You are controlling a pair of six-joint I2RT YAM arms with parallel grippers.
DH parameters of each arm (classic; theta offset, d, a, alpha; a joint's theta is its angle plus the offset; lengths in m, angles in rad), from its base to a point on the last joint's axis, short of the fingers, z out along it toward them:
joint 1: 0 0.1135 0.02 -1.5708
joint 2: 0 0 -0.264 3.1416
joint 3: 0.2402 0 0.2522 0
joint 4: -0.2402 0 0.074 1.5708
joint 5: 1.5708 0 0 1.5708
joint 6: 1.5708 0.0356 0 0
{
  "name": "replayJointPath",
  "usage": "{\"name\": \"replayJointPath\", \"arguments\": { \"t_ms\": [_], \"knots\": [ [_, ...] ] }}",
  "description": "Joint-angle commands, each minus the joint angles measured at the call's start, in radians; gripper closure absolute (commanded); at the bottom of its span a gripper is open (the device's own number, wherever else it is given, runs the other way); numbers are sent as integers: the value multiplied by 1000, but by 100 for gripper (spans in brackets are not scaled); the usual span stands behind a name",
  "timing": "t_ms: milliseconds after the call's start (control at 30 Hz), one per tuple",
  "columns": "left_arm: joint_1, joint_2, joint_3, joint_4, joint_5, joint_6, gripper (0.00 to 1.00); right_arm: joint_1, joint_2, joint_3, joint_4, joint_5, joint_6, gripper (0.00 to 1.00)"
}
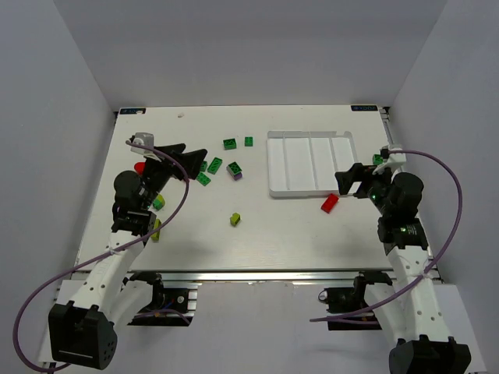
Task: Sort the legos into containers by color
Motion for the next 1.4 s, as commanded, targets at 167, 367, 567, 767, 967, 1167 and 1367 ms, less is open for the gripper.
{"name": "replayJointPath", "arguments": {
  "t_ms": [167, 367, 567, 767, 967, 1167, 1367],
  "knots": [
    [1, -2, -3, 33, 41, -10, 3, 2, -70, -94, 53, -350, -368, 10],
    [1, 8, -2, 44, 69, -18, 13, 2, -9, -58, -117, -490, -604, 11],
    [0, 22, 6, 50, 98, -27, 82, 2, 62, -20, -116, -238, -545, 13],
    [-2, 41, 11, 56, 121, -33, 57, 2, 155, 28, -143, -9, -528, 34],
    [-2, 48, 21, 40, 130, -32, 27, 2, 189, 20, -110, 168, -537, 28],
    [0, 53, 20, 46, 133, -38, 21, 2, 211, 7, -28, 399, -471, 13],
    [-2, 67, 20, 46, 133, -39, 21, 2, 284, 30, -37, 501, -468, 11]
  ]
}}
